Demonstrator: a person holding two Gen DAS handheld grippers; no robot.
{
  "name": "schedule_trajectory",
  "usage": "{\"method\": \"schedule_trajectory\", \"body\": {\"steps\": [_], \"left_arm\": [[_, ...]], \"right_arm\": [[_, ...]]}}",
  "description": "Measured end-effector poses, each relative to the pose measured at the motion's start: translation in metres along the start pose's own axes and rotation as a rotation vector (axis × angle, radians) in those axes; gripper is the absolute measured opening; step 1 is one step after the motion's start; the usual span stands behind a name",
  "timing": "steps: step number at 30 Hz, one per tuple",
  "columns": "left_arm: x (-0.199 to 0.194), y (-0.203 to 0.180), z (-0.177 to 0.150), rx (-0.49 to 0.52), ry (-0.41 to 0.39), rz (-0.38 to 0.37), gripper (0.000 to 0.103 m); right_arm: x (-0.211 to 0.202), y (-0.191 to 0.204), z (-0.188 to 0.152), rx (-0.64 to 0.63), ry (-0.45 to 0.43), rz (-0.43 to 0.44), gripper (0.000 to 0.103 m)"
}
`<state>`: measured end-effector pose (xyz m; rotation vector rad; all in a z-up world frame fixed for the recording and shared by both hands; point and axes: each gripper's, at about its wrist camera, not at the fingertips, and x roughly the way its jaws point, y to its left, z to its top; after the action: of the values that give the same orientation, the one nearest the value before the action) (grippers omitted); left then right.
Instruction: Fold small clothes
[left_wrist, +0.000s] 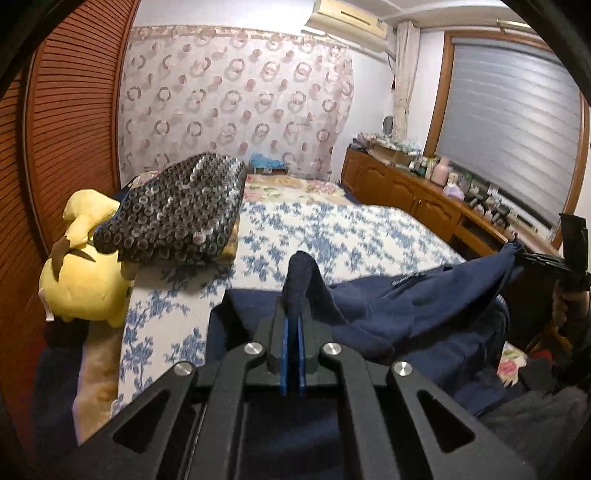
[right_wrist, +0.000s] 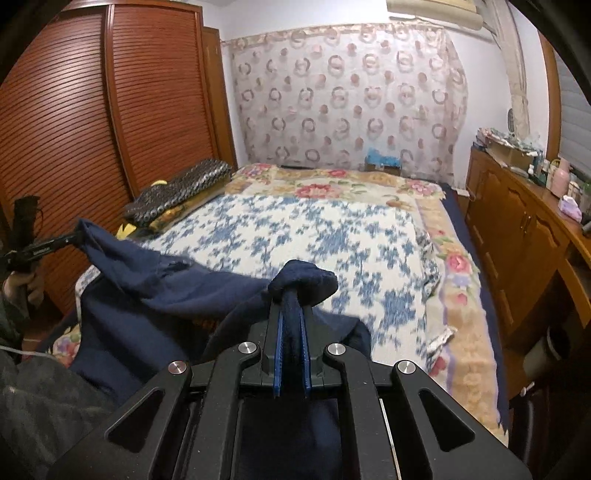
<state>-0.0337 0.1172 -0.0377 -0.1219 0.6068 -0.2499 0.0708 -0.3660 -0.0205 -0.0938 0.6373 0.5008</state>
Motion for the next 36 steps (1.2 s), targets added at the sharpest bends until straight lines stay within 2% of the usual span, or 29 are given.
{"method": "schedule_trajectory", "body": {"steps": [5,8,13,15,17,19,21,22,24,29,34,36], "left_arm": [[0.013,0.010,-0.011,-0.036,0.049,0.030,0.001],[0.012,0.013,-0.011,-0.043,0.053,0.027,0.005],[0.007,0.014,-0.004,-0.019,0.042,0.050,0.026],[0.005,0.015,0.000,-0.017,0.034,0.051,0.031],[0.005,0.017,0.004,-0.016,0.034,0.059,0.043],[0.010,0.020,0.007,-0.013,0.042,0.060,0.049],[0.018,0.024,0.010,-0.015,0.060,0.067,0.056],[0.024,0.027,0.011,-0.014,0.068,0.072,0.057],[0.038,0.032,0.013,-0.015,0.091,0.077,0.057],[0.069,0.043,0.017,-0.020,0.134,0.113,0.057],[0.098,0.052,0.029,0.003,0.183,0.120,0.057],[0.109,0.053,0.036,0.025,0.202,0.128,0.057]], "right_arm": [[0.036,-0.003,-0.031,0.010,0.108,-0.037,0.005],[0.044,-0.008,-0.038,0.031,0.129,-0.034,0.005],[0.039,-0.012,-0.037,0.037,0.115,-0.038,0.010],[0.035,-0.012,-0.033,0.029,0.101,-0.046,0.012],[0.029,-0.012,-0.028,0.024,0.081,-0.060,0.019],[0.023,-0.014,-0.021,0.021,0.052,-0.077,0.038],[0.019,-0.018,-0.012,0.016,0.026,-0.085,0.048],[0.019,-0.019,-0.010,0.011,0.021,-0.094,0.053],[0.021,-0.021,-0.004,-0.007,0.014,-0.122,0.056],[0.045,-0.029,0.007,-0.010,0.033,-0.121,0.056],[0.090,-0.038,0.007,0.009,0.125,-0.061,0.056],[0.104,-0.041,0.004,0.011,0.152,-0.066,0.056]]}}
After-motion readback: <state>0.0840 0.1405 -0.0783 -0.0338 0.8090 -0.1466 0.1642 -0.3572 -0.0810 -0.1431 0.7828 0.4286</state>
